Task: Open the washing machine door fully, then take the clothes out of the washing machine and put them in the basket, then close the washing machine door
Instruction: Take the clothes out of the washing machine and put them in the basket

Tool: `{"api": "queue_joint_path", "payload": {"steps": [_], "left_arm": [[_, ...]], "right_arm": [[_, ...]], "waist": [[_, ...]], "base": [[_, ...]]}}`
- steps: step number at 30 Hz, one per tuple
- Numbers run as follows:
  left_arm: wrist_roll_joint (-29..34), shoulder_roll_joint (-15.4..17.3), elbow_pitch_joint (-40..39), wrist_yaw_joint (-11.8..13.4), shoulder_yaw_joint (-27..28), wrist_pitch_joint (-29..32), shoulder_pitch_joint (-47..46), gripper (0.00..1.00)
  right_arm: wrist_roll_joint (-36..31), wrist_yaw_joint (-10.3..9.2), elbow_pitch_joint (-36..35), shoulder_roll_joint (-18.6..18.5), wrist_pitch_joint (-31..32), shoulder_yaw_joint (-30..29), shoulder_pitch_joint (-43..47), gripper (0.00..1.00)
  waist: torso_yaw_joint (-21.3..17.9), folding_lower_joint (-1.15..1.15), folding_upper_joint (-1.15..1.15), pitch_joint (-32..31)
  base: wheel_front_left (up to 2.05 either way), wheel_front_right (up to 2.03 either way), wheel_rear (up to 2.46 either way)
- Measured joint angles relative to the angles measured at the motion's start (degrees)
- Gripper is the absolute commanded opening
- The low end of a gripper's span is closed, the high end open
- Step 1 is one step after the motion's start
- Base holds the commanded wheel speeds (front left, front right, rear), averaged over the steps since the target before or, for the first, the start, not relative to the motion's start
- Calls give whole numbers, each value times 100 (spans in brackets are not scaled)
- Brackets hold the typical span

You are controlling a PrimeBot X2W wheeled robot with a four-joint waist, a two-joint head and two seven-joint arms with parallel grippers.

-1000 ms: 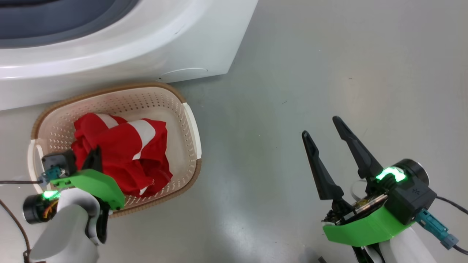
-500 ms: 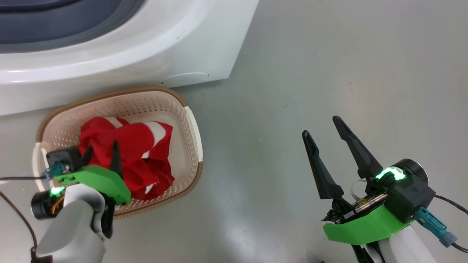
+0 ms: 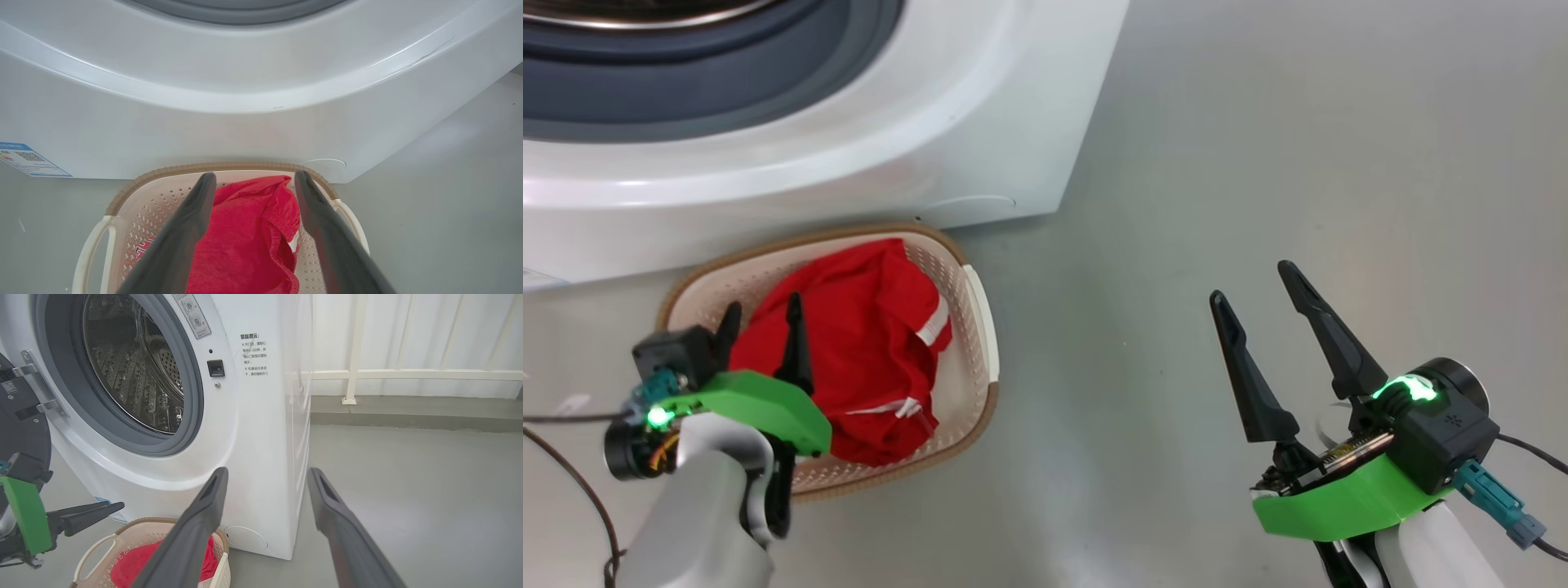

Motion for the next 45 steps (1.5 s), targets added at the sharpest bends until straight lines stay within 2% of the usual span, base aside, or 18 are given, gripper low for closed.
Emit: {"api": "queue_joint_path", "payload": {"steps": [10,20,33,45], "left_arm": [[406,-104,-1422,78,292,-1,725,100],[804,-162,-2825,148,472,-7,1630,100],[998,-191,-3819,151,583,-7,2551,100],[1185,-89,-4554,212,587,-7,3290,100]], "right_arm": [[-104,0,-1,-3,37,-83,74,100],[-281,0,-8,-4,52,-477,401,100],[-361,0,-63,1,63,-771,769,100],[-530,0,-248,9,110,-976,1080,100]], "waist": [[168,0,0,-410],[252,0,0,-852],[275,0,0,-1460],[263,0,0,-1834]], "base": [[0,0,0],[0,0,0],[0,0,0],[0,0,0]]}}
